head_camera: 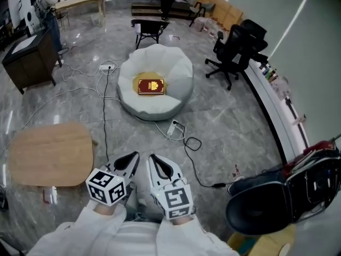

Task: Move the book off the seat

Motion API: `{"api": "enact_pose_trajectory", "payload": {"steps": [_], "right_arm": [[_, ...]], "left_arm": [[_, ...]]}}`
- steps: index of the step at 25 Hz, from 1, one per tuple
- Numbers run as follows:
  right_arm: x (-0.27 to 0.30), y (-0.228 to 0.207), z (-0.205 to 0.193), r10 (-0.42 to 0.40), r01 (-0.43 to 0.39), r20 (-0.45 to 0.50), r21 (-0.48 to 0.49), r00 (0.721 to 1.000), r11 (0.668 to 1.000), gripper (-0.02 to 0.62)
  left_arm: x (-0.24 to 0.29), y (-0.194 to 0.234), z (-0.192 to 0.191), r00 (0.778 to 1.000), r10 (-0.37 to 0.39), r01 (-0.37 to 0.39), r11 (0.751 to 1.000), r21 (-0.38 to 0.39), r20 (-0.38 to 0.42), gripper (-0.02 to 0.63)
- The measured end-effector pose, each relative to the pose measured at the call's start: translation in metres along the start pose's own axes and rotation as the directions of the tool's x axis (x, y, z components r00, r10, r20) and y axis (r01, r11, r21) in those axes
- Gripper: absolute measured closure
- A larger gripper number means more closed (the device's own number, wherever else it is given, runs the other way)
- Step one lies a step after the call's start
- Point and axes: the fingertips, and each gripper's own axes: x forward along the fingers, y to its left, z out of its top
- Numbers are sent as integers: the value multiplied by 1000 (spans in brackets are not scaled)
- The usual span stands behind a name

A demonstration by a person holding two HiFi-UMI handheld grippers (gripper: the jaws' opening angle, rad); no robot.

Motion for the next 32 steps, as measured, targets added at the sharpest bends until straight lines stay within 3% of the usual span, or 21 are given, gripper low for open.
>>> {"api": "enact_pose_trajectory", "payload": {"steps": [7, 22, 32], "right_arm": [[49, -24, -1, 7, -7, -19, 18, 1000, 1000, 583], [249, -115, 52, -71, 71, -7, 71, 997, 995, 583], [339, -137, 61, -90, 91, -16, 135, 996, 987, 583]], "left_arm": [[39, 36, 15, 1000, -11, 11, 1000, -9, -6, 601], [166, 188, 124, 996, -82, 83, 996, 16, -36, 601], [211, 265, 152, 992, -93, 93, 996, -8, -84, 601]]}}
